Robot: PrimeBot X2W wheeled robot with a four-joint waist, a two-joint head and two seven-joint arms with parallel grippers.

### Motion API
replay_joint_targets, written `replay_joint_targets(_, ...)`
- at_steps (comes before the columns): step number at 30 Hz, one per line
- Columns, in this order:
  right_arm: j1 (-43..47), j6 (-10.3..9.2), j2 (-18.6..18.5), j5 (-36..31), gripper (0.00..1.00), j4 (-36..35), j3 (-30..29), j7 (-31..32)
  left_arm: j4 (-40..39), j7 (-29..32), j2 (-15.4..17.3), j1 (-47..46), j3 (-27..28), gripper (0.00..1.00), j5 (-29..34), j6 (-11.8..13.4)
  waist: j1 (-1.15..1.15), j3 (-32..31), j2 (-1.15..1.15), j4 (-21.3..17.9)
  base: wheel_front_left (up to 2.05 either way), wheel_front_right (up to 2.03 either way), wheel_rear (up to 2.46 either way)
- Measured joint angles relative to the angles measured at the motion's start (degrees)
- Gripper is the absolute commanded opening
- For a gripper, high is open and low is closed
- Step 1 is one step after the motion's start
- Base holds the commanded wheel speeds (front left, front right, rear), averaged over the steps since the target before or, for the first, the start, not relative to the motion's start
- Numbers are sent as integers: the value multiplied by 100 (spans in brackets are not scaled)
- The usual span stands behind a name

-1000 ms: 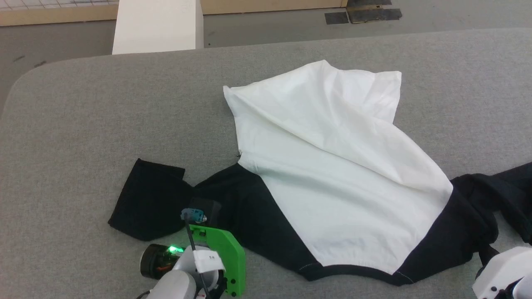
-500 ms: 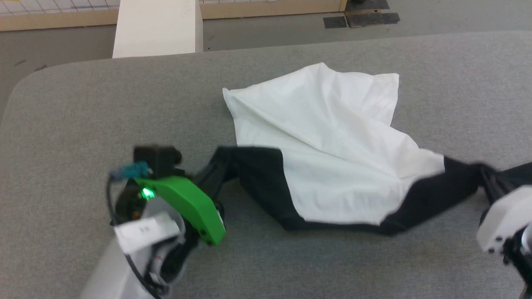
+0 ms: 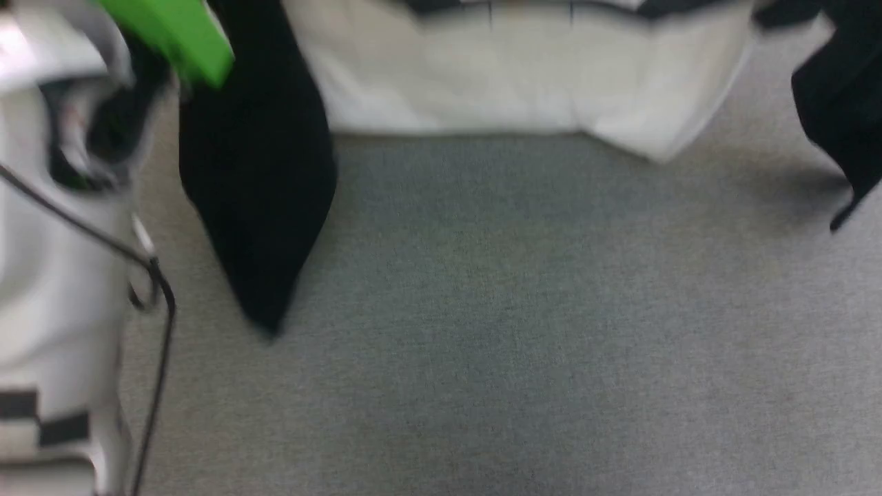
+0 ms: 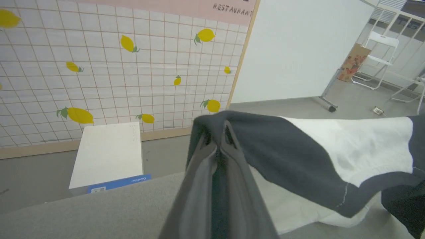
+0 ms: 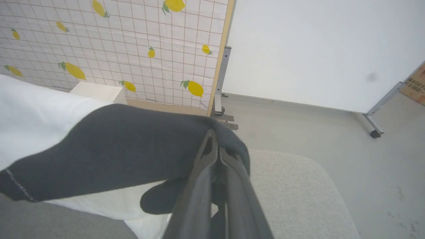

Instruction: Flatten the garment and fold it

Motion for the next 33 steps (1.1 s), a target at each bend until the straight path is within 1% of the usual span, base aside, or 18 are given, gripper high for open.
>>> replay_joint_targets(4, -1162, 0, -110, -219, 0, 705, 127, -327, 475, -264, 87, -1157, 7, 0, 505, 105, 0, 428, 0, -47, 0, 0, 0)
replay_joint_targets(6, -1738, 2, -92, -398, 0, 1038, 130, -650, 739, -487, 75, -1691, 70, 0, 581, 178, 0, 648, 0, -73, 0, 0, 0)
replay_joint_targets(10, -2753, 3, 51, -712, 0, 1535, -49, -1391, 1196, -1017, -1, -2642, 187, 0, 791, 280, 1, 1046, 0, -124, 0, 0, 0)
replay_joint_targets(15, -3627, 4, 235, -1159, 0, 1871, -276, -2331, 1605, -1606, -125, -3414, 292, 0, 843, 321, 0, 1427, 0, -181, 0, 0, 0)
replay_joint_targets(19, -4120, 3, 276, -1333, 0, 2293, -363, -2877, 1908, -1816, -215, -3666, 278, 0, 843, 290, 0, 1618, 0, -199, 0, 0, 0)
replay_joint_targets(22, -4127, 3, 272, -1332, 0, 2658, -312, -3026, 2170, -1806, -222, -3611, 215, 0, 824, 201, 0, 1666, 0, -160, 0, 0, 0)
replay_joint_targets(25, -3900, 3, 269, -1209, 0, 3000, -158, -3081, 2362, -1746, -104, -3337, 109, 0, 846, 89, -1, 1658, 0, -109, 0, 0, 0)
replay_joint_targets(29, -3137, 4, 259, -890, 0, 3300, 119, -3151, 2528, -1473, 116, -2540, -78, 0, 866, -103, 0, 1550, 0, -76, 0, 0, 0)
replay_joint_targets(33, -2269, 4, 197, -491, 0, 3417, 352, -3155, 2504, -1096, 245, -1640, -274, 0, 820, -253, -1, 1355, 0, -37, 0, 0, 0)
